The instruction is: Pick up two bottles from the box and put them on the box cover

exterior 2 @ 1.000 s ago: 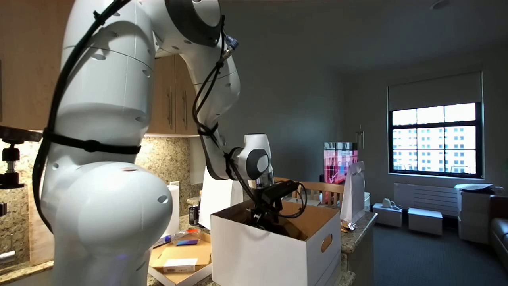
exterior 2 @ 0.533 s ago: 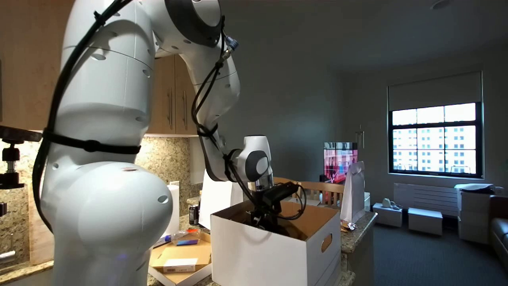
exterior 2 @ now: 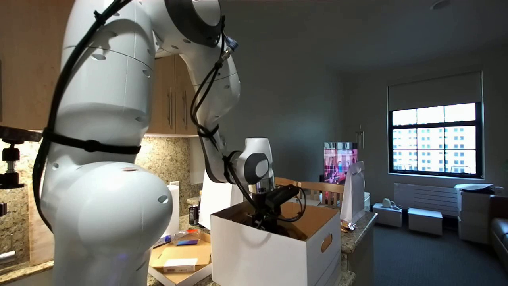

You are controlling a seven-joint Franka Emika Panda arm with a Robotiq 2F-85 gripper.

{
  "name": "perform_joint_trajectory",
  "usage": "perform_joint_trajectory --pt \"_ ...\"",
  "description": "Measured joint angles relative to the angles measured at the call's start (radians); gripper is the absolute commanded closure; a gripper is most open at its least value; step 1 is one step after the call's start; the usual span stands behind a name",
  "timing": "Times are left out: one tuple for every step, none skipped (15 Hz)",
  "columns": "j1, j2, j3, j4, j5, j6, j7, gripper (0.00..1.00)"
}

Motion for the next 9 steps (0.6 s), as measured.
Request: perform_joint_trajectory --pt "0.000 0.001 0.000 0.000 0.016 0.000 -0.016 0.00" --pt "0.000 0.001 0.000 0.000 0.032 0.000 -0.032 0.00" --pt "0.000 0.002 0.001 0.000 0.047 0.000 -0.046 0.00" --pt "0.000 0.003 0.001 0.000 0.058 0.000 -0.057 0.00" --pt "0.000 0.004 0.001 0.000 0.067 0.000 -0.063 0.00" --pt "0.000 0.005 0.001 -0.001 0.071 0.002 -0.065 0.00" --pt "0.000 0.007 0.000 -0.002 0.071 0.007 -0.065 0.00" --pt "0.000 0.009 0.000 -0.005 0.071 0.015 -0.065 0.00" --pt "0.000 0.011 0.000 -0.010 0.071 0.026 -0.065 0.00"
